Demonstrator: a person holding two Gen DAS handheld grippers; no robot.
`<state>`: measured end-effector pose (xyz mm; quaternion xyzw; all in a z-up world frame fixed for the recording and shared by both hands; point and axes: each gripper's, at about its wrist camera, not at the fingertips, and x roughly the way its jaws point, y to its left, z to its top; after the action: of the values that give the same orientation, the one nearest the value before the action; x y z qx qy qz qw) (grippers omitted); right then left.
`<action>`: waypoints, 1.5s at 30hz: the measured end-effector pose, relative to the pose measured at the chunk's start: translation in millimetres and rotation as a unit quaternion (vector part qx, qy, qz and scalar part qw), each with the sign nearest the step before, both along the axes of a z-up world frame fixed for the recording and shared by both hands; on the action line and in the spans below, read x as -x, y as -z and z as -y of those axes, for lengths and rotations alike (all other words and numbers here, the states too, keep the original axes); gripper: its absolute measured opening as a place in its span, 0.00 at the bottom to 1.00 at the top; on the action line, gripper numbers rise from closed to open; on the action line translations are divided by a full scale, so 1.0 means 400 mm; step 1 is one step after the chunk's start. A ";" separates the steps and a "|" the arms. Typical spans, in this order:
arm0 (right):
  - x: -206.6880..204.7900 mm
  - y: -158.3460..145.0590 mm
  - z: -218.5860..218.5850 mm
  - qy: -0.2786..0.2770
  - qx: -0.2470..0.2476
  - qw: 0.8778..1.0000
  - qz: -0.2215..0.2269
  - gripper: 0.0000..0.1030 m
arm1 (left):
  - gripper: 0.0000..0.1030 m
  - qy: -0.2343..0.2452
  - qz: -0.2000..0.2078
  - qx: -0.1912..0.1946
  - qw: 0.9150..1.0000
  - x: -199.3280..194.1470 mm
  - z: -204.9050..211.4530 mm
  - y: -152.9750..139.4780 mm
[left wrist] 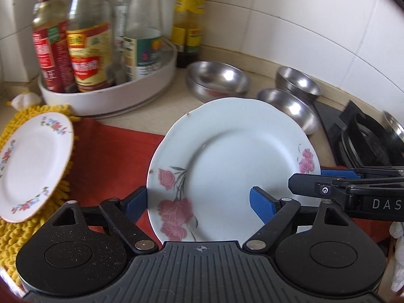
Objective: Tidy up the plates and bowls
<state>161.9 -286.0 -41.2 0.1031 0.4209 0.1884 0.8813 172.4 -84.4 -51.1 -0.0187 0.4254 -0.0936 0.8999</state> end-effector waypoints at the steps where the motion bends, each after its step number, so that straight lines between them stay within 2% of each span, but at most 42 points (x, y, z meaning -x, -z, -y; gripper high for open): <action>1: 0.010 0.005 0.011 0.009 0.002 1.000 -0.005 0.46 | 0.87 0.011 -0.002 0.000 1.000 0.003 0.013 0.004; 7: 0.063 0.031 0.054 0.047 0.016 0.998 -0.028 0.46 | 0.87 0.059 -0.017 -0.003 0.998 0.016 0.071 0.027; 15: 0.094 0.031 0.070 0.072 0.054 0.995 -0.034 0.47 | 0.84 0.095 -0.026 0.003 0.995 0.021 0.099 0.038; 20: 0.105 0.007 0.081 0.079 0.064 0.995 -0.010 0.48 | 0.85 0.102 0.013 0.000 0.995 0.037 0.095 0.003; 27: 0.095 -0.040 0.059 0.072 0.066 0.995 0.036 0.49 | 0.87 0.067 0.032 0.011 0.997 0.035 0.046 -0.029; 36: 0.033 -0.018 -0.030 0.014 0.049 0.998 0.028 0.49 | 0.88 -0.022 0.030 0.005 0.999 0.035 -0.085 -0.038; 45: -0.029 -0.023 -0.167 -0.041 0.036 0.998 0.035 0.49 | 0.88 -0.085 0.028 -0.001 0.996 0.043 -0.231 -0.052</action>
<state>173.5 -219.2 -32.1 0.0478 0.3999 0.2124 0.8904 155.2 8.1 -30.1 -0.0517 0.3973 -0.0166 0.9161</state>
